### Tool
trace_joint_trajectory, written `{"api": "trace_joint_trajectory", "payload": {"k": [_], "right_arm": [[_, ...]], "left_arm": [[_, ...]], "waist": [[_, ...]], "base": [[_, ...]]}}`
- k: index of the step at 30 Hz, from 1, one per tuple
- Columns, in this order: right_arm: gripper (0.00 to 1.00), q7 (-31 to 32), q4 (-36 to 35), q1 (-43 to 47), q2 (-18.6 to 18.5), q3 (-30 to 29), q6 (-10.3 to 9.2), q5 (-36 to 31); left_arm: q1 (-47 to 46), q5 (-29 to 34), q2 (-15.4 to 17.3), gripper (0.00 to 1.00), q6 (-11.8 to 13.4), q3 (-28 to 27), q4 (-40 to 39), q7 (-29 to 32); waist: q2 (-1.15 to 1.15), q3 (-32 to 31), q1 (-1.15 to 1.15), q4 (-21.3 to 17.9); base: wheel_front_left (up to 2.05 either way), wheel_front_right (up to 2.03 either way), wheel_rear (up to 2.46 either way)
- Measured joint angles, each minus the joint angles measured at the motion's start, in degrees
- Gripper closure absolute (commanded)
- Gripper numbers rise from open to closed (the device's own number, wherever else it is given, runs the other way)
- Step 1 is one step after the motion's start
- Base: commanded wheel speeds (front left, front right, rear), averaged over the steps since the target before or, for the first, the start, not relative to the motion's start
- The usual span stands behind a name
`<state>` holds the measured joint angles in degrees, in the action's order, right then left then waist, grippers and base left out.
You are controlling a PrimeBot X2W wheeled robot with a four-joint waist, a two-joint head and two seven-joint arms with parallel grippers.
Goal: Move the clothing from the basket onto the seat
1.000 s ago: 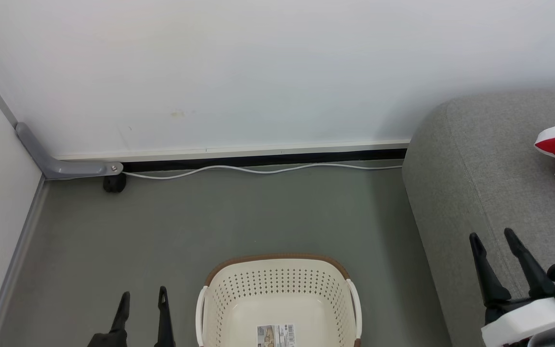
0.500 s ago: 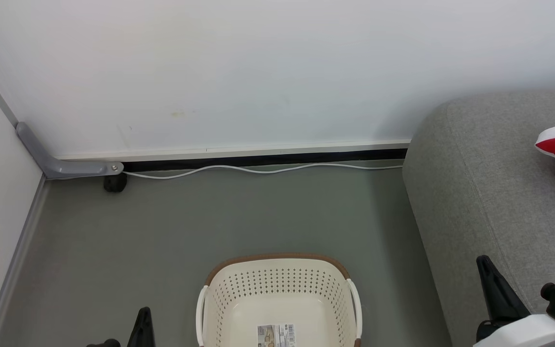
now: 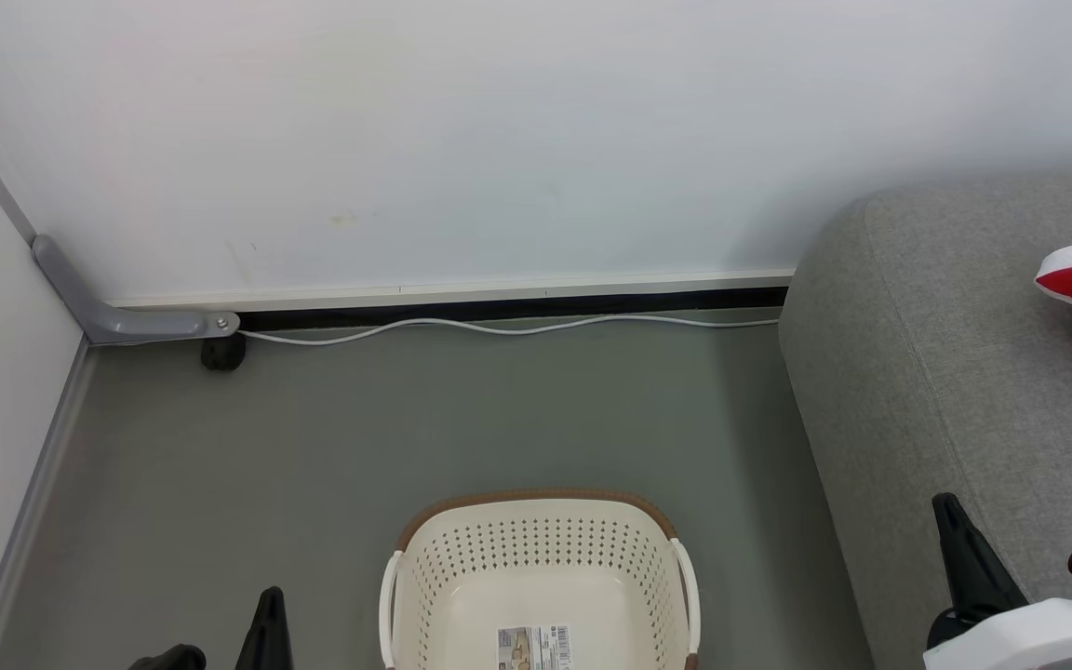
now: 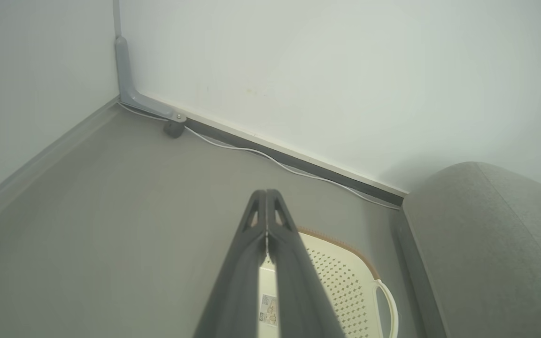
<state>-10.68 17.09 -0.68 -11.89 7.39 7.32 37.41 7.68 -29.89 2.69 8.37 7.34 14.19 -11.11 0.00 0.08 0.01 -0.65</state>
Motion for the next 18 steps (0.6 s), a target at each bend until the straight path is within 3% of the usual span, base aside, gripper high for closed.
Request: {"api": "trace_joint_trajectory", "payload": {"k": [18], "right_arm": [[1.0,2.7,-0.11,-0.55,1.64,-2.6,-0.01,9.8]], "left_arm": [[-1.25,-11.74,0.3,1.0,-2.66,-1.33,0.23,2.63]], "waist": [[0.0,0.02,0.0,0.12]], "base": [[0.0,0.0,0.0]]}}
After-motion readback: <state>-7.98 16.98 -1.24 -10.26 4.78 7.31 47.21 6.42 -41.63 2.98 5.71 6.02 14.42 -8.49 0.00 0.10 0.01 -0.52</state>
